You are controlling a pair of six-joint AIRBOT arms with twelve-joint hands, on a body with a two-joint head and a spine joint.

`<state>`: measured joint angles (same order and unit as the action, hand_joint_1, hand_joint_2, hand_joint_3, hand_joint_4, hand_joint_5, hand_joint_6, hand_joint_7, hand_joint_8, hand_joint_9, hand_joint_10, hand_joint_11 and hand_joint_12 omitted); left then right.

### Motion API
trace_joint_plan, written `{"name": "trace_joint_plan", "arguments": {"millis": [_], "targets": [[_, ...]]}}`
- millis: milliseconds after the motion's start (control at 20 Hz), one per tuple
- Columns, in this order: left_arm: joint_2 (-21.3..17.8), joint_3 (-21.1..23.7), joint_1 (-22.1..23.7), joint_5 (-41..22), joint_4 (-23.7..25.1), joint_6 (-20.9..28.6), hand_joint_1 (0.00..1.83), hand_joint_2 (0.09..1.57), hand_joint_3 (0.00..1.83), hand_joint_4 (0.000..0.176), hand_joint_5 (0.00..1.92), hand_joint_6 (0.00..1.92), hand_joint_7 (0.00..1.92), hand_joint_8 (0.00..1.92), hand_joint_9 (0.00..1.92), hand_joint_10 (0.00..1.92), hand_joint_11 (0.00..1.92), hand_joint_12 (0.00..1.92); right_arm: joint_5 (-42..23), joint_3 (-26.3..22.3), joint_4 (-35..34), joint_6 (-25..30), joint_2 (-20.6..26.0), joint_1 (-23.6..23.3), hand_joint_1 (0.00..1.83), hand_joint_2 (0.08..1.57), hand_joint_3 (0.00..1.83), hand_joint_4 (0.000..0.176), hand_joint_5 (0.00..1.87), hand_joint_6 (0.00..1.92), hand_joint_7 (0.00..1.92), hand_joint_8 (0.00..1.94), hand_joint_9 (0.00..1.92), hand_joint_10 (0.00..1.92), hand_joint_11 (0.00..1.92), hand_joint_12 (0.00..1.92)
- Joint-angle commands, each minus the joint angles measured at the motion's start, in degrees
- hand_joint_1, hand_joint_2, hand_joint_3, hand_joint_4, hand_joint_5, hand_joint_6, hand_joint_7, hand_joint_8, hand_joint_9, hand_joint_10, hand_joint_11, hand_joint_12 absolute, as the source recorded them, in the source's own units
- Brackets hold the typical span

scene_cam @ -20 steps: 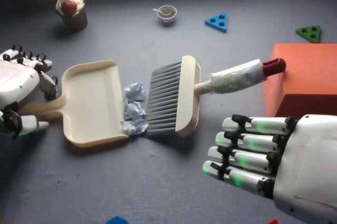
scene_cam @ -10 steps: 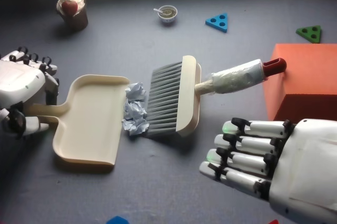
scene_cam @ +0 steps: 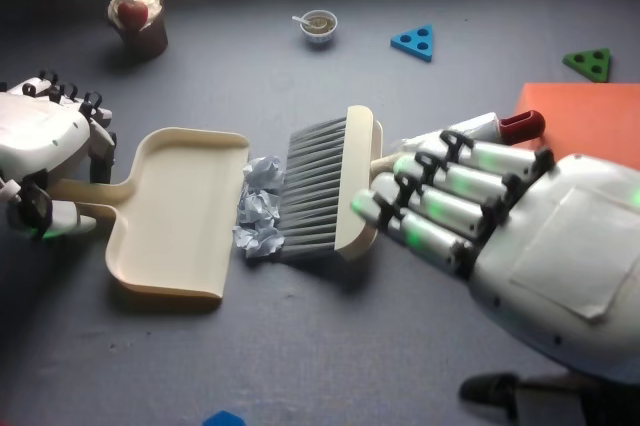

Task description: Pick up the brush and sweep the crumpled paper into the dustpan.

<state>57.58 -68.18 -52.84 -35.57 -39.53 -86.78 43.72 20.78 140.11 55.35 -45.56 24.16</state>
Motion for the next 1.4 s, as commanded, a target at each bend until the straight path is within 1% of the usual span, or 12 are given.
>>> {"name": "trace_joint_plan", "arguments": {"millis": [0, 150, 300, 450, 500, 600, 800, 900, 1100, 1200, 1300, 1350], "targets": [[-0.6, -0.6, 0.8, -5.6, 1.0, 0.0, 1.06, 1.15, 0.0, 0.0, 0.91, 1.08, 0.33, 0.0, 0.27, 0.0, 0.0, 0.67, 8.3, 0.2, 1.6, -2.2, -0.7, -0.5, 0.81, 0.92, 0.0, 0.0, 0.02, 0.0, 0.1, 0.0, 0.13, 0.0, 0.19, 0.01], [-0.7, -1.6, 1.6, -5.3, 1.3, 0.5, 1.05, 1.16, 0.0, 0.01, 0.9, 1.11, 0.31, 0.0, 0.25, 0.0, 0.0, 0.66, 15.3, 2.3, -0.2, -4.3, -5.4, -0.3, 0.9, 0.92, 0.0, 0.0, 0.08, 0.02, 0.12, 0.01, 0.15, 0.01, 0.21, 0.01], [0.5, -3.3, 4.1, -3.2, 2.6, 0.5, 1.01, 1.17, 0.0, 0.072, 0.88, 1.14, 0.32, 0.0, 0.25, 0.0, 0.0, 0.6, 22.3, 4.3, -0.2, -4.2, -10.2, -0.3, 1.02, 0.9, 0.0, 0.0, 0.12, 0.0, 0.14, 0.0, 0.18, 0.0, 0.23, 0.02], [1.8, -4.4, 5.7, -2.0, 3.5, 0.5, 1.07, 1.14, 0.0, 0.0, 0.93, 1.06, 0.33, 0.0, 0.27, 0.0, 0.0, 0.68, 30.5, 6.7, 0.9, -3.9, -14.6, 0.7, 0.97, 0.94, 0.01, 0.0, 0.1, 0.0, 0.14, 0.0, 0.18, 0.0, 0.23, 0.02], [1.9, -4.5, 5.9, -2.0, 3.5, 0.5, 1.04, 1.16, 0.0, 0.033, 0.91, 1.1, 0.31, 0.0, 0.25, 0.0, 0.0, 0.65, 32.7, 7.6, 1.4, -3.6, -16.0, 1.2, 0.98, 0.94, 0.01, 0.0, 0.11, 0.0, 0.15, 0.0, 0.18, 0.0, 0.23, 0.02], [2.3, -4.5, 6.2, -1.9, 3.5, 0.5, 1.06, 1.15, 0.0, 0.007, 0.93, 1.06, 0.31, 0.0, 0.25, 0.0, 0.0, 0.69, 35.3, 9.0, 2.0, -3.3, -18.7, 2.2, 0.99, 0.94, 0.01, 0.0, 0.12, 0.01, 0.15, 0.0, 0.17, 0.0, 0.24, 0.02], [2.3, -4.2, 6.3, -1.8, 3.6, 0.5, 1.03, 1.16, 0.0, 0.054, 0.91, 1.1, 0.33, 0.0, 0.28, 0.01, 0.0, 0.71, 37.3, 12.6, 3.9, -2.1, -23.5, 3.9, 0.98, 0.95, 0.0, 0.0, 0.13, 0.01, 0.17, 0.01, 0.17, 0.0, 0.21, 0.01], [2.2, -4.1, 6.3, -1.3, 3.7, 0.5, 1.05, 1.16, 0.0, 0.01, 0.91, 1.09, 0.33, 0.0, 0.28, 0.0, 0.0, 0.72, 37.8, 15.4, 4.0, -2.1, -25.7, 4.0, 0.96, 0.95, 0.0, 0.0, 0.12, 0.0, 0.15, 0.0, 0.17, 0.0, 0.21, 0.01], [2.0, -4.5, 6.3, -0.6, 4.0, 0.5, 1.03, 1.16, 0.0, 0.049, 0.9, 1.11, 0.35, 0.0, 0.28, 0.01, 0.0, 0.69, 38.7, 21.8, 3.9, -2.1, -30.1, 4.0, 0.93, 0.95, 0.0, 0.0, 0.13, 0.01, 0.14, 0.0, 0.15, 0.0, 0.21, 0.01], [1.7, -4.5, 6.2, 0.0, 4.1, 0.5, 1.04, 1.16, 0.0, 0.018, 0.9, 1.11, 0.32, 0.0, 0.26, 0.0, 0.0, 0.66, 38.9, 24.3, 4.6, -2.1, -31.8, 4.0, 0.94, 0.94, 0.0, 0.0, 0.12, 0.0, 0.13, 0.0, 0.15, 0.0, 0.21, 0.01], [1.4, -4.5, 6.5, 0.4, 4.3, 0.5, 1.01, 1.17, 0.0, 0.066, 0.87, 1.15, 0.32, 0.0, 0.25, 0.0, 0.0, 0.68, 39.3, 27.6, 5.1, -2.1, -33.8, 4.1, 0.91, 0.95, 0.0, 0.0, 0.12, 0.0, 0.13, 0.0, 0.16, 0.0, 0.22, 0.02], [1.4, -4.5, 6.7, 0.5, 4.4, 0.5, 1.03, 1.17, 0.0, 0.045, 0.89, 1.13, 0.32, 0.0, 0.26, 0.0, 0.0, 0.68, 39.4, 29.0, 5.1, -2.1, -34.7, 4.1, 0.93, 0.95, 0.0, 0.0, 0.13, 0.01, 0.14, 0.01, 0.16, 0.01, 0.22, 0.01]]}}
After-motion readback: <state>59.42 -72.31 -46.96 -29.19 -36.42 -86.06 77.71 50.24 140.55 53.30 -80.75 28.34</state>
